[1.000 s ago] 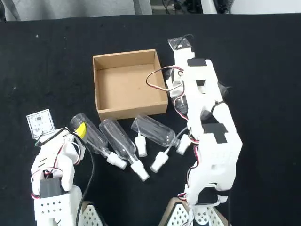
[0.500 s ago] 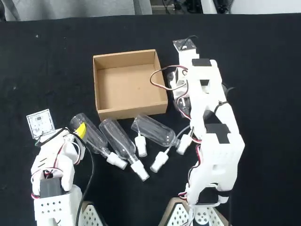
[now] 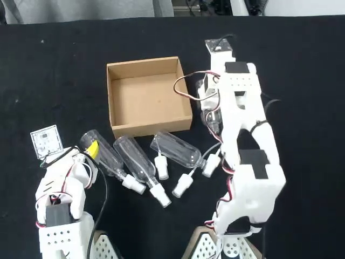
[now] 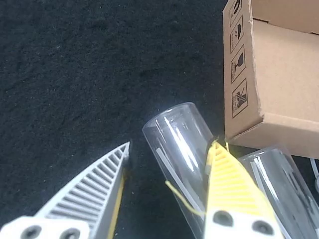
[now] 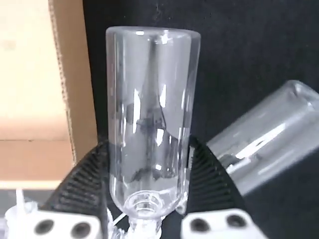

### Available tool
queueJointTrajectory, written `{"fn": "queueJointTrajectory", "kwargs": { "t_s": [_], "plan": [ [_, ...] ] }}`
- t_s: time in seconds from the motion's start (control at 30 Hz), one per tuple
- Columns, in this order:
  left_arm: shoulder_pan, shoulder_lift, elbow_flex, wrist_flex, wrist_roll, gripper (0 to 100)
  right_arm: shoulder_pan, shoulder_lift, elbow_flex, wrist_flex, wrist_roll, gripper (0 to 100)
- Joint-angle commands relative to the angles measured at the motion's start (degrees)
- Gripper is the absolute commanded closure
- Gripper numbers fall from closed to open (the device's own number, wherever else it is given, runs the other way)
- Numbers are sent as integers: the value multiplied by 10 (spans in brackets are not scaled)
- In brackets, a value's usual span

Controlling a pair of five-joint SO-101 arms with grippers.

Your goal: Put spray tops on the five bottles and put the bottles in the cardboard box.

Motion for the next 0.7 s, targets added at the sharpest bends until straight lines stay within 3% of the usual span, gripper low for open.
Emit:
{"fn": "queueJointTrajectory", "kwargs": {
  "t_s": [0.0, 0.17, 0.67],
  "plan": [
    [-1, -8, 13, 0, -1, 769, 15, -65, -24, 21, -33, 987],
    [-1, -8, 13, 0, -1, 769, 15, -93, -24, 46, -83, 987],
    [-1, -8, 13, 0, -1, 769, 13, -163, -20, 161, -84, 988]
  ]
}}
